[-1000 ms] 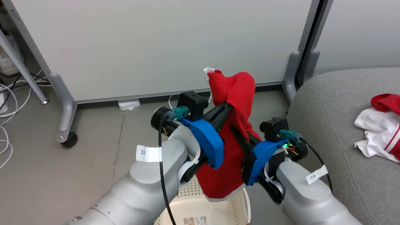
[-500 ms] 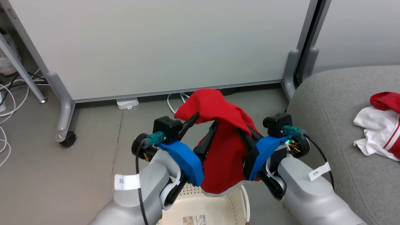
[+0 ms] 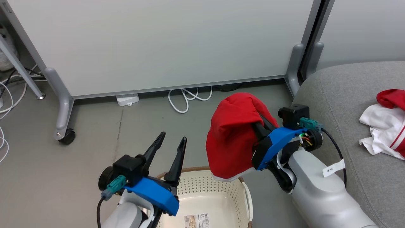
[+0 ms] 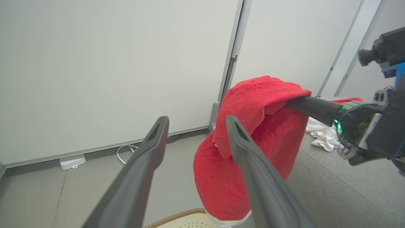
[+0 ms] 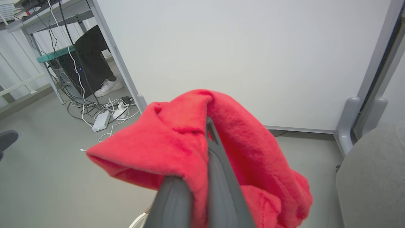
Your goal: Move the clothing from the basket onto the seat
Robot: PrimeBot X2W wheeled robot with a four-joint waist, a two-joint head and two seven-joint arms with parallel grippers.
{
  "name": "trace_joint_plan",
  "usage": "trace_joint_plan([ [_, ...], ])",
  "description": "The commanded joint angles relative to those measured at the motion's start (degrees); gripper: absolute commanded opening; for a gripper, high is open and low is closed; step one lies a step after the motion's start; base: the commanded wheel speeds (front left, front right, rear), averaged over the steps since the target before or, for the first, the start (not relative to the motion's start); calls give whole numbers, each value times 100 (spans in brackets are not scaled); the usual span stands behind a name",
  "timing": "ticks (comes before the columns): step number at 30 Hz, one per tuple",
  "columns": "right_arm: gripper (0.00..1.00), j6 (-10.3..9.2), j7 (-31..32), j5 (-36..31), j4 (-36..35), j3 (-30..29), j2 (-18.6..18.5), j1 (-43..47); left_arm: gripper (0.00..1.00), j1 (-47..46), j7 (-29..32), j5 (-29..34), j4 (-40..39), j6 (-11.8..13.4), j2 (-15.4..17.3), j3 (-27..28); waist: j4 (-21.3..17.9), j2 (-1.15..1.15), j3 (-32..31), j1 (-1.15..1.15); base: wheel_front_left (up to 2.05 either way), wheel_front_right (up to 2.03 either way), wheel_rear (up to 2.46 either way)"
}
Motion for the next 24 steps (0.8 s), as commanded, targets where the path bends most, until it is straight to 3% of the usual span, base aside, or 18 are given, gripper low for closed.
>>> trace_joint_plan([
  [1,0,1,-24,-50,-60,-58,-2,115,100,181,-25,148,-116,-6,-27,150,0,0,1,0,0,0,0],
  [10,0,1,-26,-253,-262,-311,-2,298,100,989,-26,862,-457,-220,-298,1056,-69,0,11,0,0,0,0],
  [24,0,1,-25,-327,-326,-389,-3,364,100,1207,-26,1333,-476,-401,-563,1527,-415,0,-26,0,0,0,0],
])
